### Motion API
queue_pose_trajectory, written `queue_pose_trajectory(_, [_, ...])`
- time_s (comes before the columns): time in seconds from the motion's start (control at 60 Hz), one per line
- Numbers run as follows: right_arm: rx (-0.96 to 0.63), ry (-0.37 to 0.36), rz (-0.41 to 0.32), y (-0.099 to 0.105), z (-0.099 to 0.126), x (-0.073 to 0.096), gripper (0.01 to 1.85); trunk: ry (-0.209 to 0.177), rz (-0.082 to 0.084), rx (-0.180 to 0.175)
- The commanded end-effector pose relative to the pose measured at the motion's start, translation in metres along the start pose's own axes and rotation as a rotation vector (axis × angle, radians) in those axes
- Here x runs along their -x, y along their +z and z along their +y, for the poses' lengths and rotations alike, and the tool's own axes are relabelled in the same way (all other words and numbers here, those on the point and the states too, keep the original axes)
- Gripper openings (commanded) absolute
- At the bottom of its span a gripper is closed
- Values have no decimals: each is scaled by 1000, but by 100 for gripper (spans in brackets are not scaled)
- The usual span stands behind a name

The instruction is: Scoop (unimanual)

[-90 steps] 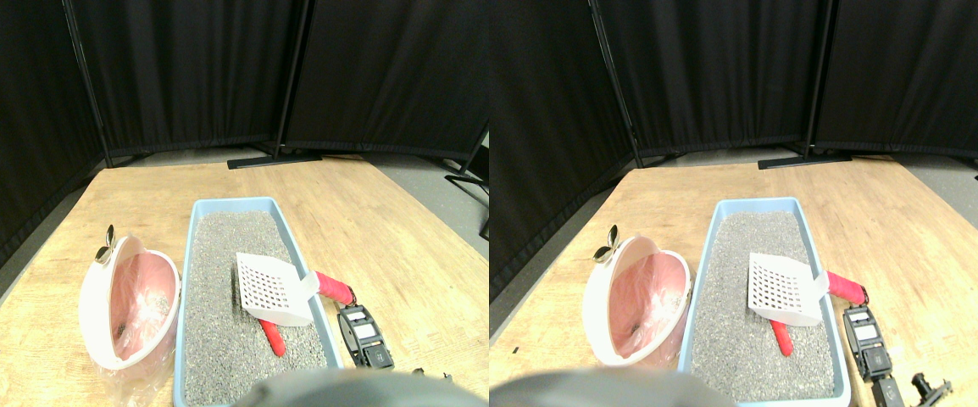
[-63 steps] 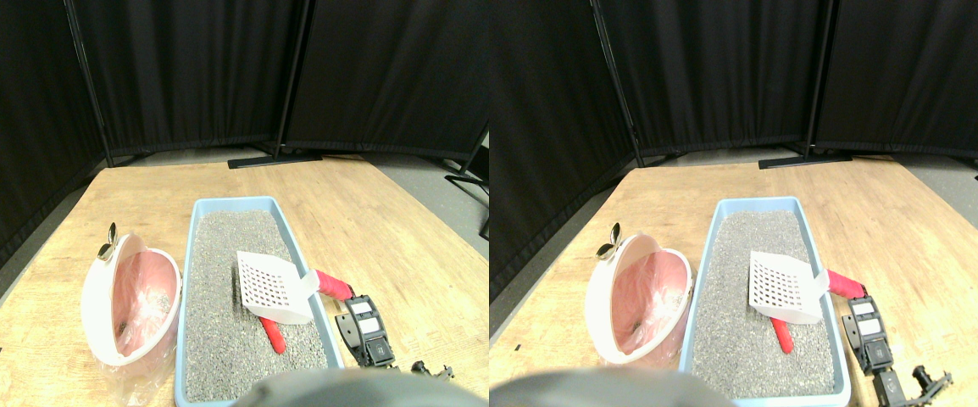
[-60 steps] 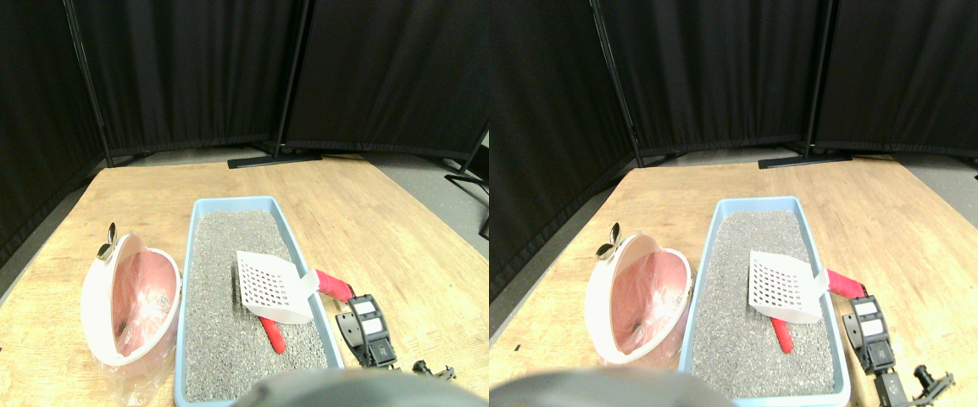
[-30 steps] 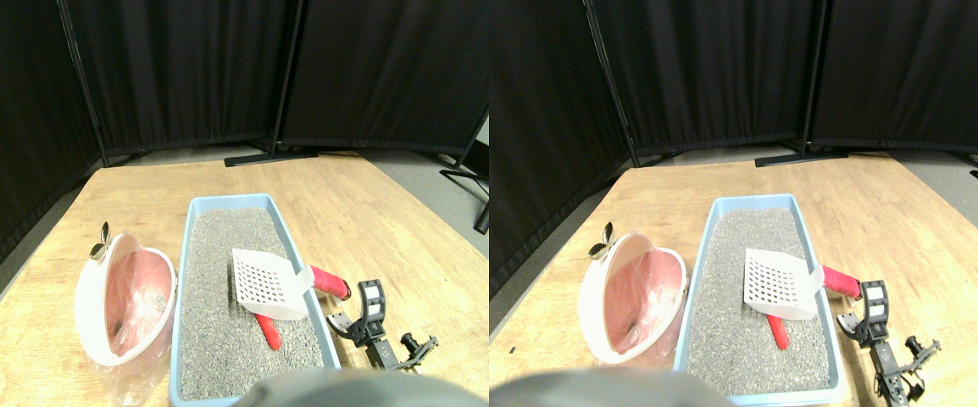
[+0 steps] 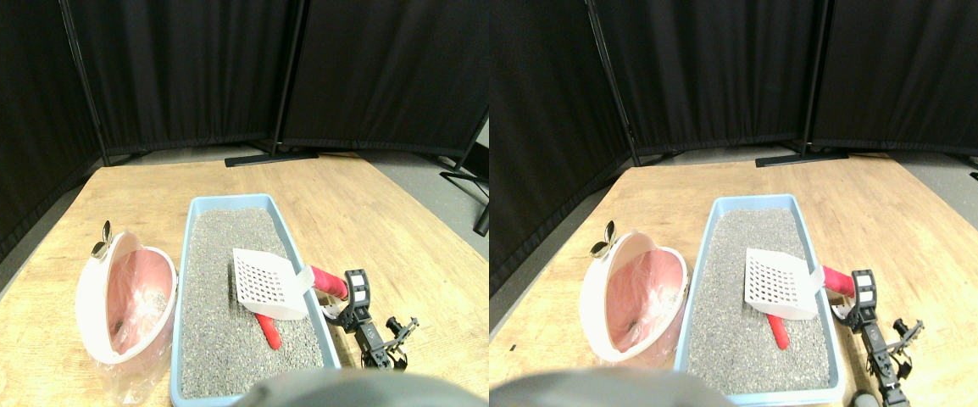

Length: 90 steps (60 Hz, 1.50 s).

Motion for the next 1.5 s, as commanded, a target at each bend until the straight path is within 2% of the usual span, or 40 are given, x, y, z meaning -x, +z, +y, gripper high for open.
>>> queue_pose_trajectory(0.017, [8, -11, -1, 1, -3, -4, 97, 7, 14, 21])
queue_pose_trajectory(0.45, [-30, -66, 56, -6, -5, -20, 100, 13, 20, 25])
queue_pose_trajectory(0.583, [-32, -55, 58, -7, -3, -22, 101, 19, 21, 26])
queue_pose_trajectory(0.767, [-53, -42, 74, -6, 0, -29, 100, 25, 9, 27])
queue_pose_trajectory(1.2, [-63, -61, 80, -6, -3, -44, 96, 21, 12, 22])
queue_pose_trajectory(1.233, [-68, -82, 84, -6, -3, -44, 95, 21, 13, 21])
queue_pose_trajectory(1.333, [-49, -61, 63, -8, -4, -45, 76, 21, 14, 20])
queue_pose_trajectory(1.35, [-38, -53, 58, -9, -5, -45, 64, 21, 14, 20])
queue_pose_trajectory(1.367, [-15, -55, 60, -9, -5, -45, 36, 22, 15, 18])
queue_pose_trajectory(1.383, [-15, -55, 60, -9, -5, -45, 36, 22, 15, 18])
queue_pose_trajectory(1.4, [1, -58, 59, -9, -5, -45, 14, 22, 15, 18])
queue_pose_trajectory(1.417, [1, -58, 59, -9, -5, -45, 14, 22, 15, 18])
queue_pose_trajectory(1.433, [-1, -54, 53, -8, -4, -44, 5, 23, 17, 16])
queue_pose_trajectory(1.5, [-4, -31, 42, -8, -4, -44, 5, 23, 17, 16])
